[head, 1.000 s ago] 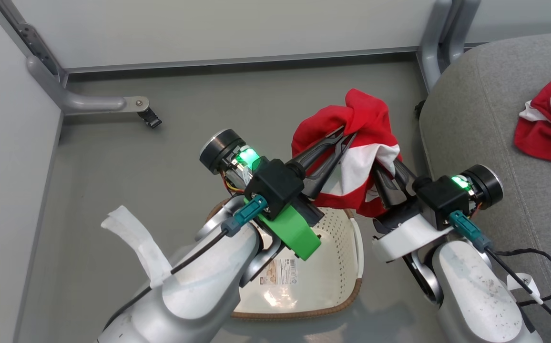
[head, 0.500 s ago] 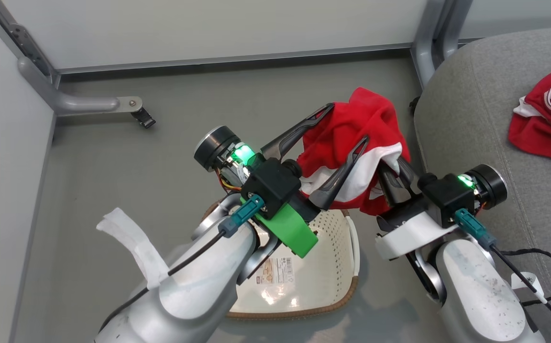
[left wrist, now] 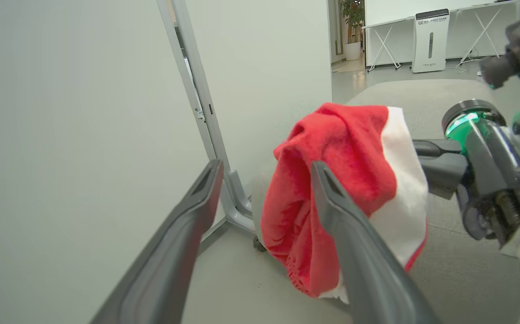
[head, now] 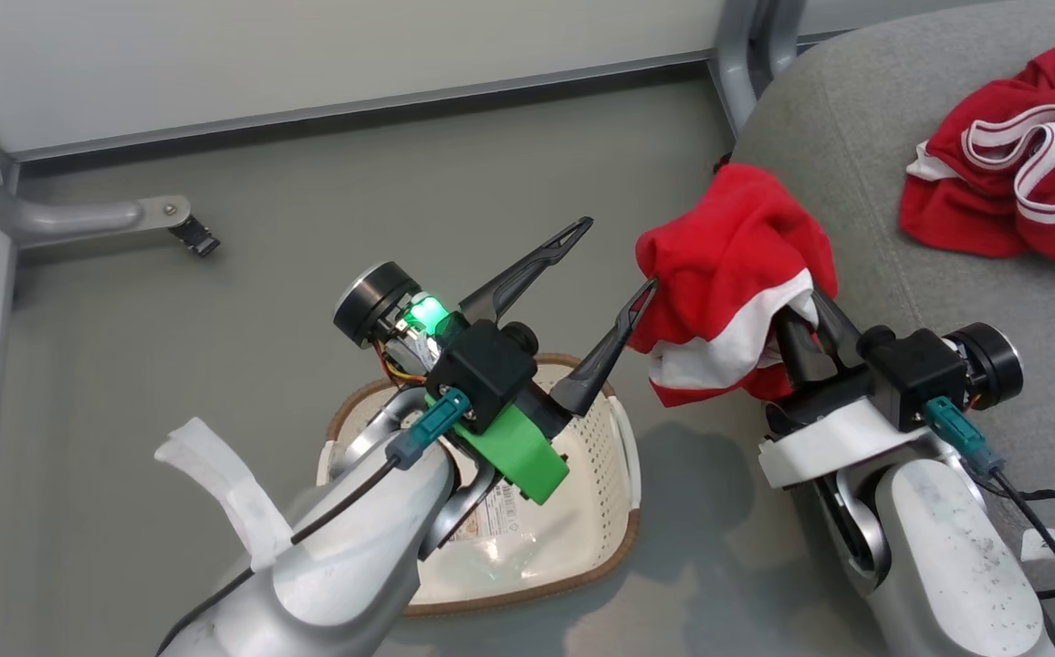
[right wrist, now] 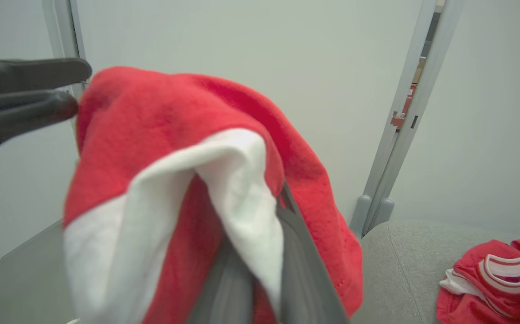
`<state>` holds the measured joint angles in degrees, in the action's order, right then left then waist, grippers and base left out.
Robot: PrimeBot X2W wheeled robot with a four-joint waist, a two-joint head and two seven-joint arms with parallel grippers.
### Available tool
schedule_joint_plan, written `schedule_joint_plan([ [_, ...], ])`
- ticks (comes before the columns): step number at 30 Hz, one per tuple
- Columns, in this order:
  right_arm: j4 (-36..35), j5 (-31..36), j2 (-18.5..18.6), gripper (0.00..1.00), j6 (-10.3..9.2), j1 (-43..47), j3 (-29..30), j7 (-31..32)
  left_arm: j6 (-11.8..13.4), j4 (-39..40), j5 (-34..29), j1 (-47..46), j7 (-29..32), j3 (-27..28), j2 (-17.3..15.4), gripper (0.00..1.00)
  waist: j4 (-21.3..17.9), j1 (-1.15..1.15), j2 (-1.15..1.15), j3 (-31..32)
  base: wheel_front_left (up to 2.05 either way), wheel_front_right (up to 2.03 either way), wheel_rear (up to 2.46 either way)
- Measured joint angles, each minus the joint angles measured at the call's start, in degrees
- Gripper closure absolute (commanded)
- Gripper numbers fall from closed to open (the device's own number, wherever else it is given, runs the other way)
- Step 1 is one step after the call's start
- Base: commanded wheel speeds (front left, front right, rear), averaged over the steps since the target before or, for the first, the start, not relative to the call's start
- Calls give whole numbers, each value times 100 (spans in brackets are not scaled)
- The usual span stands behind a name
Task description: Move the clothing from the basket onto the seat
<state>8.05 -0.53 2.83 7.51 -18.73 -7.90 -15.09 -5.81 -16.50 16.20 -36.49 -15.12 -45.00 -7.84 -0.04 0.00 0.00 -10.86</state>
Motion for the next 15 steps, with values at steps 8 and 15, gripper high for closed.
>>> schedule_joint_plan([
  [8,-132,-68,-1,100,0,83,304,1,-12,2,-91,70,0,-41,-155,0,-562,0,0,-187,0,0,0],
  [15,-238,-116,1,100,0,237,595,0,-25,31,-189,71,0,-109,-246,0,-1050,0,0,-361,0,0,0],
])
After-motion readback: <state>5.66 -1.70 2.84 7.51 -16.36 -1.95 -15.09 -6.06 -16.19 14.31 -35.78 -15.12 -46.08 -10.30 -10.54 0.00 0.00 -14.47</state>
